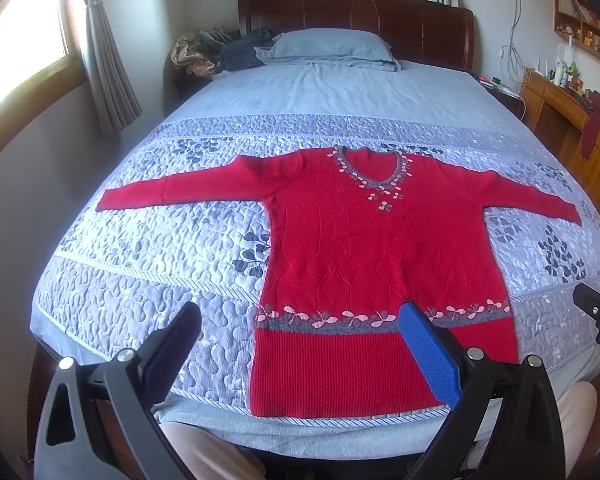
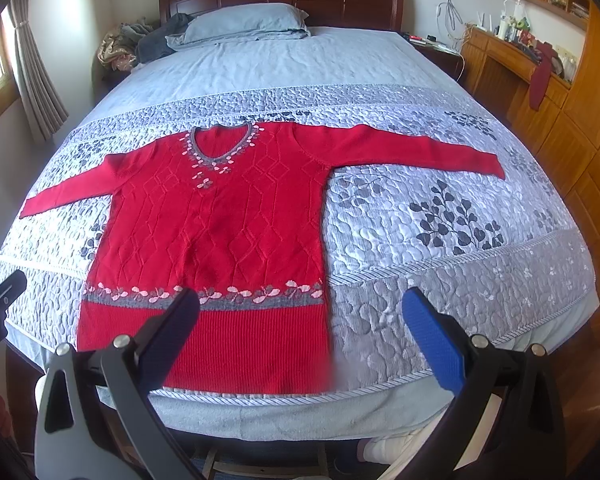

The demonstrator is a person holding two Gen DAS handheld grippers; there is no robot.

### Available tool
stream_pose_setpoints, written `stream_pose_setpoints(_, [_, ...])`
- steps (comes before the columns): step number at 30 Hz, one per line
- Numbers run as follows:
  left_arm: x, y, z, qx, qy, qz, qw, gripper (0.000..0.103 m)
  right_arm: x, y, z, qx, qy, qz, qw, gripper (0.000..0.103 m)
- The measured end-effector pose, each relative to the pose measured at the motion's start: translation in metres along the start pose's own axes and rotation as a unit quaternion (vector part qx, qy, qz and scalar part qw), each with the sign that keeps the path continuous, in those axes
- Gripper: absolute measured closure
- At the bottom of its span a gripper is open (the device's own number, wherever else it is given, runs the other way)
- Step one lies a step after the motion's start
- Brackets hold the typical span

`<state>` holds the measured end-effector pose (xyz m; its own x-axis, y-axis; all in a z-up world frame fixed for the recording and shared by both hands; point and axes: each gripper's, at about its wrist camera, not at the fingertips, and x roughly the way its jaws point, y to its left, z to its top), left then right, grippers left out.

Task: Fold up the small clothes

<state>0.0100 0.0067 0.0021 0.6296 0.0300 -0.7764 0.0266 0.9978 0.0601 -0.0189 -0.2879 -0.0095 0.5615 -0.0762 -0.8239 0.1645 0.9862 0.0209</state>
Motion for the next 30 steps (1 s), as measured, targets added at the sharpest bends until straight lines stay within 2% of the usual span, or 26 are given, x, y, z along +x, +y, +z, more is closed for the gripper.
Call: stream_pose_setpoints(30, [0.011, 0.003, 0.000, 0.001, 0.005, 0.004, 1.0000, 0.004, 0.011, 0.002, -0.001, -0.004, 0.003, -0.004, 1.000, 0.002])
